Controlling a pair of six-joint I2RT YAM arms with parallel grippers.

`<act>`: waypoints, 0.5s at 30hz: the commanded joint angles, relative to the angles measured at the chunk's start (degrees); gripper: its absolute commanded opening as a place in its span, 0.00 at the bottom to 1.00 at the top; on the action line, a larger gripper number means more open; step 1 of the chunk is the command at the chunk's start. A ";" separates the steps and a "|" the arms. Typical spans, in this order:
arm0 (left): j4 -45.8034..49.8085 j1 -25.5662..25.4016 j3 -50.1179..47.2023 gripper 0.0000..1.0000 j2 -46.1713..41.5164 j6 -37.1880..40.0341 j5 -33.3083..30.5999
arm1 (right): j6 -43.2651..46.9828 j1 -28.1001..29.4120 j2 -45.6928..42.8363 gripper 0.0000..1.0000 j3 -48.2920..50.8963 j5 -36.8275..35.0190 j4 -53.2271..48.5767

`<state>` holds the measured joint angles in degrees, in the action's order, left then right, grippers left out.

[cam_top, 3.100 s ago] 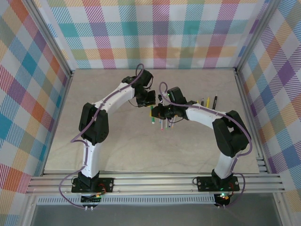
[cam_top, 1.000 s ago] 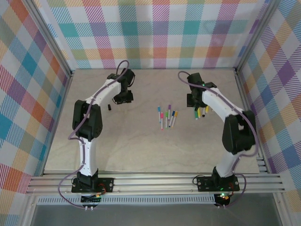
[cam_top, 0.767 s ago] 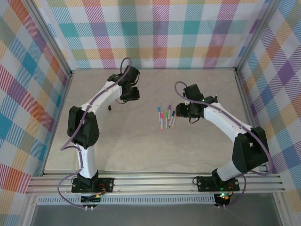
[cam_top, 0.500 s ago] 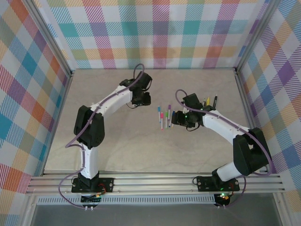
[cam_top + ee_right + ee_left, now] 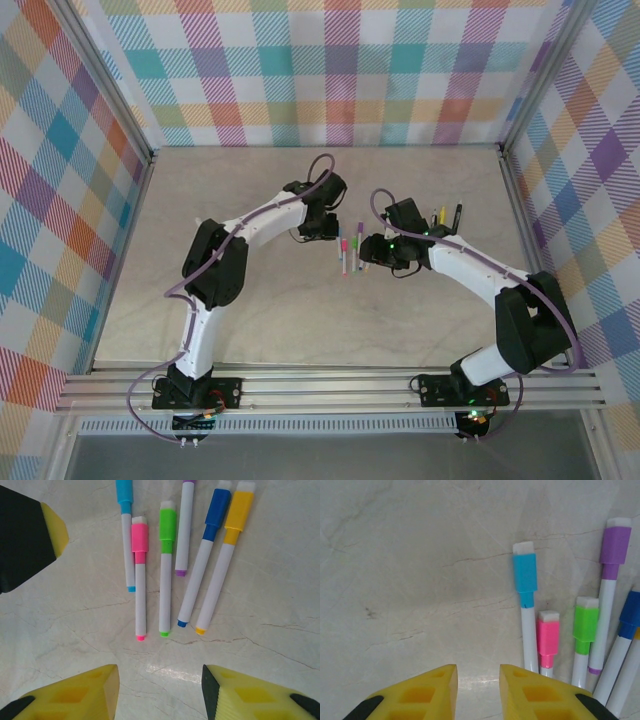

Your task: Open the pen caps

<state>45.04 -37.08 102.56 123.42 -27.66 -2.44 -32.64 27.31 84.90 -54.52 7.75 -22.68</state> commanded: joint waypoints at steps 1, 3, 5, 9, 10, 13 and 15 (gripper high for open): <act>0.85 -0.71 1.90 0.28 1.75 -1.12 0.04 | -0.88 0.10 -0.13 0.48 0.51 -0.45 0.38; 0.96 -0.71 3.27 0.28 2.87 -1.15 -0.01 | -1.10 0.10 -0.33 0.48 0.72 -0.52 0.53; 1.66 -0.71 5.45 0.29 4.34 -1.00 -0.07 | -1.08 0.11 -0.46 0.48 0.73 -0.63 0.52; 3.73 -0.71 10.63 0.33 7.80 -0.73 -0.63 | -0.93 0.06 -0.27 0.48 0.34 -0.80 0.20; 4.16 -0.71 12.09 0.34 8.70 -0.56 -0.86 | -0.90 0.11 -0.18 0.48 0.17 -0.80 0.18; 5.51 -0.71 15.82 0.36 11.31 -0.29 -0.99 | -0.65 0.11 0.04 0.49 -0.41 -0.89 -0.37; 6.37 -0.71 18.01 0.37 12.87 -0.29 -1.07 | -0.54 0.11 0.09 0.49 -0.79 -0.89 -0.70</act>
<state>48.12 -37.10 117.30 134.39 -27.83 -2.63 -32.82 27.31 84.90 -54.30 7.11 -22.74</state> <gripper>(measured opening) 0.368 0.489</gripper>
